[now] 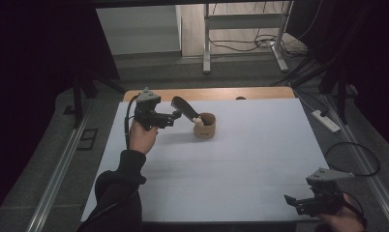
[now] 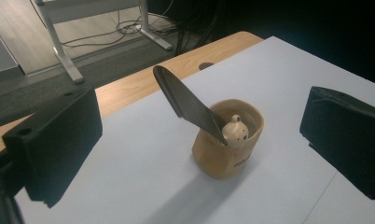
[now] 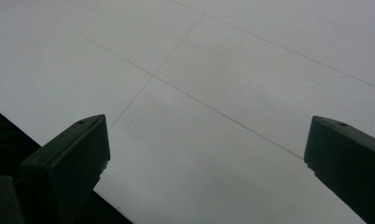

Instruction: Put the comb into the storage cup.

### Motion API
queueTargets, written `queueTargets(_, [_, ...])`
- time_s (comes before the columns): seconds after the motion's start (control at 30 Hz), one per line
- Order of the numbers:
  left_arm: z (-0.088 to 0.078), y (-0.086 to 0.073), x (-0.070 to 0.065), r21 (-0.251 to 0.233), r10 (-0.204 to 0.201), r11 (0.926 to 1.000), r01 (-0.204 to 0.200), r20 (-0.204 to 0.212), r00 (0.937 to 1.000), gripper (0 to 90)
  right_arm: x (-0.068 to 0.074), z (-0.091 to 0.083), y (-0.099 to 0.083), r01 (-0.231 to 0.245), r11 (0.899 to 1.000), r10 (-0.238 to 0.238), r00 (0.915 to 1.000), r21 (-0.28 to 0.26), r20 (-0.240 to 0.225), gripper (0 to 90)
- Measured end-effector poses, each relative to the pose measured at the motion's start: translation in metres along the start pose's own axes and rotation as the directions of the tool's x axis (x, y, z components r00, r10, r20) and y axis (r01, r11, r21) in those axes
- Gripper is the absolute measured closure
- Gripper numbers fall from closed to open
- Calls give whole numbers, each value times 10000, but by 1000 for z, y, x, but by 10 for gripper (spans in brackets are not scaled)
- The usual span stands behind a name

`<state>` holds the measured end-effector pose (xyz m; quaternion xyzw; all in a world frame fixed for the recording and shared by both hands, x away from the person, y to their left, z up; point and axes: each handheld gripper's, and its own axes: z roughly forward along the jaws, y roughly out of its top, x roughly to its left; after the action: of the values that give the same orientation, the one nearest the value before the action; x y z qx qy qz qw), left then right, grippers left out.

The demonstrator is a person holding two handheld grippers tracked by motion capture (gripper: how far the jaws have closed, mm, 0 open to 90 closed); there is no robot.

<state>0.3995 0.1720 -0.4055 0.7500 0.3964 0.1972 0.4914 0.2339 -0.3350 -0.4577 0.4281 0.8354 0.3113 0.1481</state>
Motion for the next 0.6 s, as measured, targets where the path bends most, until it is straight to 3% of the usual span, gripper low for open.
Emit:
queueTargets(0.43, [-7,-21,-8,-50,-197,9998,197,144,9997,0,0,0,0,20,10000,-20,10000,23,30,2])
queueTargets(0.6, [-7,-31,-10,-98,-239,9997,239,11,9997,0,0,0,0,13,10000,-13,10000,23,34,2])
